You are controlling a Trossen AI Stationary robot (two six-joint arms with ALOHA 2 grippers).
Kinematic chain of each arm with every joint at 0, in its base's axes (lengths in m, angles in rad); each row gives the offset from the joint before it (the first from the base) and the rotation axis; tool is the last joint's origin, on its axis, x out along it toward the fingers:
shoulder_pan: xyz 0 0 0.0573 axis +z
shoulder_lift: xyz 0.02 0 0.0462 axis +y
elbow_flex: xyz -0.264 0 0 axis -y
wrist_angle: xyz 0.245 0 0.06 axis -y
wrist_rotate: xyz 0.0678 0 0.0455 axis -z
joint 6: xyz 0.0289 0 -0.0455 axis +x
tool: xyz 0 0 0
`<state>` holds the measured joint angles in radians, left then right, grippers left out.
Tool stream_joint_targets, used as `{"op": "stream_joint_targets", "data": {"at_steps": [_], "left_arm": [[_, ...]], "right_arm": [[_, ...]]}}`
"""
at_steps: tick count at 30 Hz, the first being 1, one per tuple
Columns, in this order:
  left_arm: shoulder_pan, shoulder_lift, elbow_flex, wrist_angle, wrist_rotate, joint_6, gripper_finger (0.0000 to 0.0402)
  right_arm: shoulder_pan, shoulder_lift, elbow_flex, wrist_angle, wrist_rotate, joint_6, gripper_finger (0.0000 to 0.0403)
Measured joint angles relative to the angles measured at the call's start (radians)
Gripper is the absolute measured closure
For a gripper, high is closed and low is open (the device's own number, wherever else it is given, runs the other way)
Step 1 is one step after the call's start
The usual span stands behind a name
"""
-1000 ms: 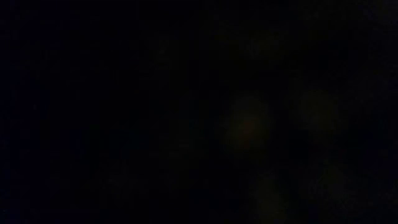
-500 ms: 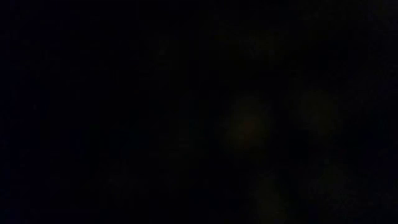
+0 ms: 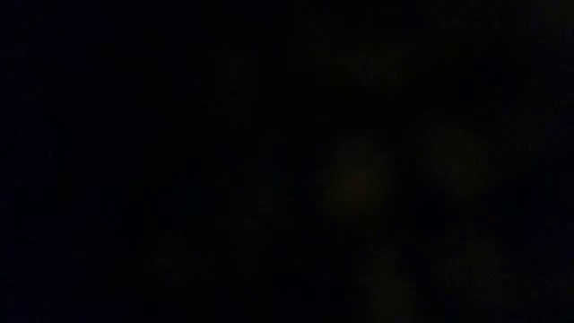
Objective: Sort microfiber towel by color & place in baskets
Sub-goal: Put the green towel into the right transparent bin
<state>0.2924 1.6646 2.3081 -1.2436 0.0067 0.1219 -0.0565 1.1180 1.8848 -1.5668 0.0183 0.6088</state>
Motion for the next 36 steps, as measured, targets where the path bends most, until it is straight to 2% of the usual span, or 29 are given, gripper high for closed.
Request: {"op": "stream_joint_targets", "data": {"at_steps": [10,26,36], "left_arm": [[-0.001,0.0,0.0,-0.015,0.0,0.0,0.0255],[-0.001,0.0,0.0,-0.055,0.0,0.0,0.0255],[-0.001,0.0,0.0,-0.062,0.001,-0.001,0.0255]], "right_arm": [[0.0,0.01,-0.098,-0.005,-0.045,0.028,0.039],[0.0,0.063,-0.357,0.016,-0.045,0.023,0.039],[0.0,0.064,-0.561,0.158,-0.105,0.012,0.039]]}}
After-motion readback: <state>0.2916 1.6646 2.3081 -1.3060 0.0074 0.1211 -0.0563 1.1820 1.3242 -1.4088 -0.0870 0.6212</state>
